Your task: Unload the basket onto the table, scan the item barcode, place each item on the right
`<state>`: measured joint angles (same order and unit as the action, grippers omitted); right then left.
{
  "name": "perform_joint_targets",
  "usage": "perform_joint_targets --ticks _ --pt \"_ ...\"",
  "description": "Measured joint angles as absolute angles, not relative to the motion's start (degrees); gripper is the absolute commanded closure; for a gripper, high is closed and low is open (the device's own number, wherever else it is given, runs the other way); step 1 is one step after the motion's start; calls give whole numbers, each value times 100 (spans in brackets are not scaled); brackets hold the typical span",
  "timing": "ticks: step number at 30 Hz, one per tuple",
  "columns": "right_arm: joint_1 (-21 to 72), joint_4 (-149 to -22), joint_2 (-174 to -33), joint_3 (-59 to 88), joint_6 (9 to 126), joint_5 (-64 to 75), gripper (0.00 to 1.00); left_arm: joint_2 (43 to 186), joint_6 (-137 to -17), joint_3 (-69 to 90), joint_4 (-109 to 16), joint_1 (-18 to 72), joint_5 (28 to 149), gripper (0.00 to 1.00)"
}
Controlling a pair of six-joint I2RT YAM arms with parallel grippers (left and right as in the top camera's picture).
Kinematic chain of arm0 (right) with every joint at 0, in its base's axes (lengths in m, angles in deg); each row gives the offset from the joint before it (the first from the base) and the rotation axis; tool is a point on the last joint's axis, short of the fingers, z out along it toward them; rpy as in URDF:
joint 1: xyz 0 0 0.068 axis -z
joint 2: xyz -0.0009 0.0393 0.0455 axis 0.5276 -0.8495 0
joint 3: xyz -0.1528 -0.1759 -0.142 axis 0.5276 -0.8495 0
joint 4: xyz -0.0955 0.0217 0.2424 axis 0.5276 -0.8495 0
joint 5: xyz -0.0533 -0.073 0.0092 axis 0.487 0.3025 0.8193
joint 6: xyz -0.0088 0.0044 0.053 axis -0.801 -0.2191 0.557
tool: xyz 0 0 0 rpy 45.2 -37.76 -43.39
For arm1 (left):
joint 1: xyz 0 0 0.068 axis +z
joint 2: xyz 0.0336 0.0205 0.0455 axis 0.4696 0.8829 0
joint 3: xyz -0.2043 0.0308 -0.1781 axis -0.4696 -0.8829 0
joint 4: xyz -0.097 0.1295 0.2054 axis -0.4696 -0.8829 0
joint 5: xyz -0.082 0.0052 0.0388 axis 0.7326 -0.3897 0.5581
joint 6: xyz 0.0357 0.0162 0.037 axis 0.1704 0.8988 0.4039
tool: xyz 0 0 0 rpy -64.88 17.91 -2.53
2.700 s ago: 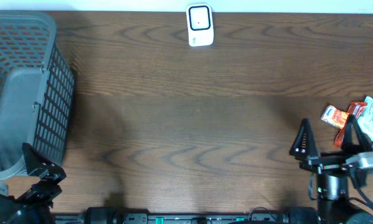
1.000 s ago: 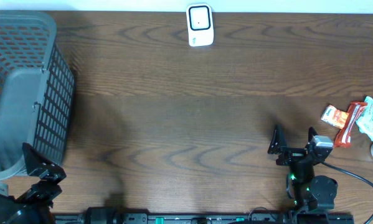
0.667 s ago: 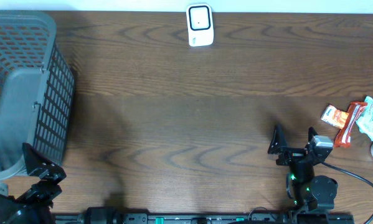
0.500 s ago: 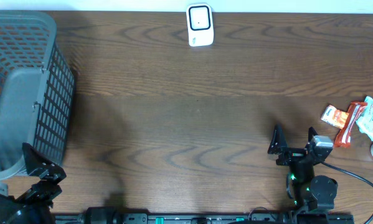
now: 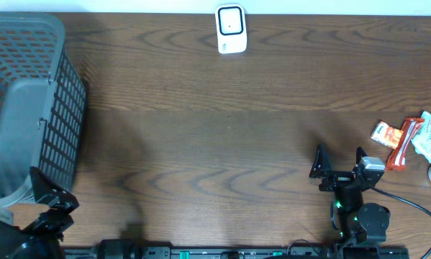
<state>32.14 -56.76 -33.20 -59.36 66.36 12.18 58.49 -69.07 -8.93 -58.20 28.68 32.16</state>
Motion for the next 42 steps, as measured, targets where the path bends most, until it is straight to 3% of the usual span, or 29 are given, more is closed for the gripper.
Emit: perform_joint_targets --ticks 6,24,42 --pt "3214 -5678 -3320 -5936 6636 1220 1 5829 -6905 -1293 -5343 2868 3693 2" --pt "3214 -5678 -3320 -5936 6636 1220 1 4571 -6695 -4777 -1595 2868 5362 2" --pt "3214 -5678 -3320 -5936 6636 1220 1 4313 -6314 -6291 -1171 2627 5605 2"
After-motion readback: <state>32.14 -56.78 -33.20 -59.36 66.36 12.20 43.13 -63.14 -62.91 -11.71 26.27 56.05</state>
